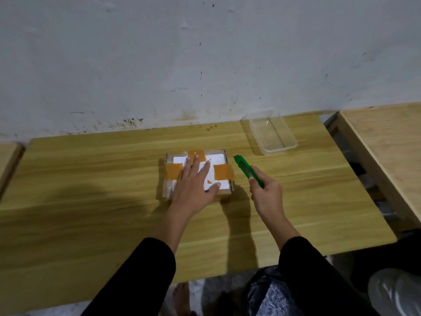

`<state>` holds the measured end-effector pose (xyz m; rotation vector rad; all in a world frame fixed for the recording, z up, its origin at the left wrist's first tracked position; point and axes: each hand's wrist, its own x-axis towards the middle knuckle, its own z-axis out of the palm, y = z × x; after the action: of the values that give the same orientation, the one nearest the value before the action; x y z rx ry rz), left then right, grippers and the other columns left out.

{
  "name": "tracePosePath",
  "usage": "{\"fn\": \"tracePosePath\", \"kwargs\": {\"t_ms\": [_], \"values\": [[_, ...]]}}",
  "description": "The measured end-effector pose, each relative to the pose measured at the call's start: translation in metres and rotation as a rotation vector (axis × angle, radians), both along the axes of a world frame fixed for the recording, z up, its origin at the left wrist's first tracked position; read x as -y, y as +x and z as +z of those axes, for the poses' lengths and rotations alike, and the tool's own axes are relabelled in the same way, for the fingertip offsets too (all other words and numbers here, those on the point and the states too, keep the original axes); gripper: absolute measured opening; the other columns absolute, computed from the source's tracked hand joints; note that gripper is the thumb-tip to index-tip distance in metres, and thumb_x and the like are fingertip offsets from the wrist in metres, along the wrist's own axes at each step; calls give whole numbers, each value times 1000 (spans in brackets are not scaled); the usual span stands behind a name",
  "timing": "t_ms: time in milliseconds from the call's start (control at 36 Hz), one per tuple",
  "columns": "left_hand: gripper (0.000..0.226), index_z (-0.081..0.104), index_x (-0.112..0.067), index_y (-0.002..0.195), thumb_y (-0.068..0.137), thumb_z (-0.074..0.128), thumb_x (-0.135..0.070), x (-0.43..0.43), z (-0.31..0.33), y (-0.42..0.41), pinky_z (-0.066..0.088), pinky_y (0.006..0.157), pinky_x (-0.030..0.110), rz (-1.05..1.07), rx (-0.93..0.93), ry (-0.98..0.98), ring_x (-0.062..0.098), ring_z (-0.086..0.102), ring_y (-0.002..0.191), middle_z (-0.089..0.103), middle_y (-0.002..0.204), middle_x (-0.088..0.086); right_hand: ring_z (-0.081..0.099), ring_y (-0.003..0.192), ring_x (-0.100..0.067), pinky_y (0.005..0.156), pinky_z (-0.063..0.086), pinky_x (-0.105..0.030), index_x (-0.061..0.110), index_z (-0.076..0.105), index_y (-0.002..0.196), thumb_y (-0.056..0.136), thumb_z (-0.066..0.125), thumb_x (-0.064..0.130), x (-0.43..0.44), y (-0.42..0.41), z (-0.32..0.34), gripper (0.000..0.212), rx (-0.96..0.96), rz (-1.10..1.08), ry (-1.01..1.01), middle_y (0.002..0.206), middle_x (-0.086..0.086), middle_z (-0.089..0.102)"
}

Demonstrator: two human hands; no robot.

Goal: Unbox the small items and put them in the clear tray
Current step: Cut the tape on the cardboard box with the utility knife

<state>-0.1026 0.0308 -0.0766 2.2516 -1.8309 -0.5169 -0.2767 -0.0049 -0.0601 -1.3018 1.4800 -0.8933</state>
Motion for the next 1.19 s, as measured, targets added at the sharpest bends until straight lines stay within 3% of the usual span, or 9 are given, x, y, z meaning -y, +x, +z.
{"fn": "tracePosePath", "kwargs": {"t_ms": [83, 194, 250, 389, 500, 639, 806, 1194], "values": [[69, -2, -34, 149, 91, 22, -64, -2, -14, 0, -5, 116, 37, 8, 37, 27, 18, -23, 142, -15, 157, -3, 50, 52, -3, 45, 39, -7, 13, 52, 131, 93, 49, 8, -1, 5, 2, 39, -48, 40, -29, 103, -4, 66], [68, -6, -33, 148, 92, 18, -63, 2, -16, -11, -9, 116, 36, 88, 50, 47, 21, -24, 142, -17, 157, -2, 65, 85, -27, 61, 48, -18, 13, 53, 130, 93, 50, 9, -3, 10, 6, 37, -78, 65, -34, 110, -3, 66], [69, -6, -32, 148, 92, 18, -63, 5, -15, -15, -10, 115, 36, 116, 51, 55, 21, -24, 142, -18, 157, -1, 65, 88, -32, 63, 48, -19, 14, 54, 129, 93, 50, 9, -2, 11, 6, 37, -91, 80, -51, 110, -5, 67], [69, -6, -31, 149, 92, 18, -62, 8, -16, -18, -10, 116, 36, 146, 34, 56, 20, -24, 142, -19, 157, 0, 49, 54, -19, 49, 41, -24, 17, 54, 129, 92, 50, 9, 2, 13, 2, 38, -201, 138, -109, 90, -19, 71], [68, -6, -31, 148, 93, 19, -62, 8, -16, -18, -9, 116, 36, 145, 32, 49, 20, -24, 142, -18, 157, 0, 41, 44, -13, 46, 38, -22, 15, 51, 132, 91, 47, 7, 1, 16, 3, 42, -350, 215, -192, 54, -3, 51], [68, -4, -30, 149, 93, 20, -61, 8, -16, -19, -9, 116, 36, 158, 29, 37, 20, -23, 142, -17, 157, 0, 58, 65, -36, 60, 50, -43, 9, 45, 135, 89, 45, 5, -2, 18, 5, 46, -548, 334, -303, 70, -22, 62], [69, -4, -29, 149, 92, 19, -62, 8, -17, -19, -9, 116, 36, 161, 38, 34, 21, -22, 143, -16, 157, 0, 56, 66, -33, 56, 37, -32, 11, 40, 138, 91, 43, 10, -8, 21, 7, 47, -677, 360, -327, 77, -20, 61], [68, -6, -29, 149, 93, 18, -61, 8, -16, -19, -8, 117, 36, 153, 53, 49, 22, -22, 143, -17, 157, 1, 54, 68, -32, 57, 34, -31, 8, 38, 140, 91, 43, 12, 0, 33, 12, 49, -684, 358, -315, 81, -22, 62]]}}
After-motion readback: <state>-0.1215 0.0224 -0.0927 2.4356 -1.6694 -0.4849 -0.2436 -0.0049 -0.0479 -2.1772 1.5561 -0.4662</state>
